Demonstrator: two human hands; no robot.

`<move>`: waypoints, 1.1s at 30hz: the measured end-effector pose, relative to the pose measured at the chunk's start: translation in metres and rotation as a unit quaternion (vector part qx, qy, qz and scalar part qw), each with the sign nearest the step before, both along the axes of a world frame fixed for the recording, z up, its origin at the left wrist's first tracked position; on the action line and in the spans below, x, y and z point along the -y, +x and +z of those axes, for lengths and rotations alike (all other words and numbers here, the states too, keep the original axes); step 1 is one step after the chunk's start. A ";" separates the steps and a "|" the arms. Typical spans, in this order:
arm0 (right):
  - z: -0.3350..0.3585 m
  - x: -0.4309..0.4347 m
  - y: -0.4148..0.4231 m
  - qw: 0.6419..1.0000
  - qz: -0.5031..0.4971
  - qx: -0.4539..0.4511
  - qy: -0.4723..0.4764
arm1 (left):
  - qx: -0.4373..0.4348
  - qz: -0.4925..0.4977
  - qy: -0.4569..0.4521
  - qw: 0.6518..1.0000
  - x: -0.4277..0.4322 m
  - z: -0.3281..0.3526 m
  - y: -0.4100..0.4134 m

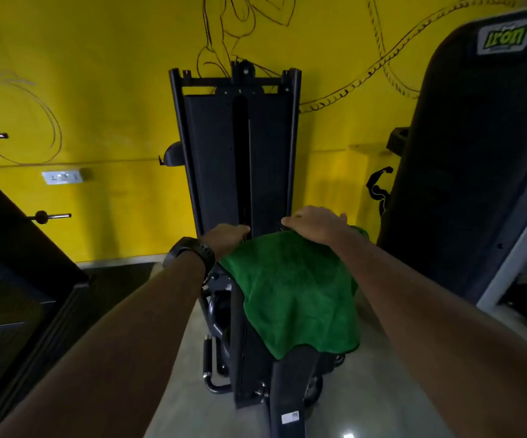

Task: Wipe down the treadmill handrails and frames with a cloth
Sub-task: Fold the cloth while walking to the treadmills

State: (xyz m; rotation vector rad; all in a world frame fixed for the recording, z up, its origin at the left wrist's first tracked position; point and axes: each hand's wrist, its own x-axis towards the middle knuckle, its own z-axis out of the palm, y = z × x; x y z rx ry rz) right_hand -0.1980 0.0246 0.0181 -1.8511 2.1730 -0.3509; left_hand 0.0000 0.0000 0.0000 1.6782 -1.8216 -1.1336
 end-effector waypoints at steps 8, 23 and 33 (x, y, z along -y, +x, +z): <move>0.002 0.018 0.005 0.993 -0.067 -0.018 0.095 | 0.034 0.006 0.132 0.991 0.034 -0.011 0.004; 0.016 -0.033 0.018 0.976 -0.063 0.096 -0.186 | -0.192 -0.022 -0.185 0.964 -0.010 0.048 -0.006; 0.039 -0.079 0.015 0.981 0.021 0.113 -0.159 | -0.229 0.031 -0.265 0.936 -0.089 0.079 -0.001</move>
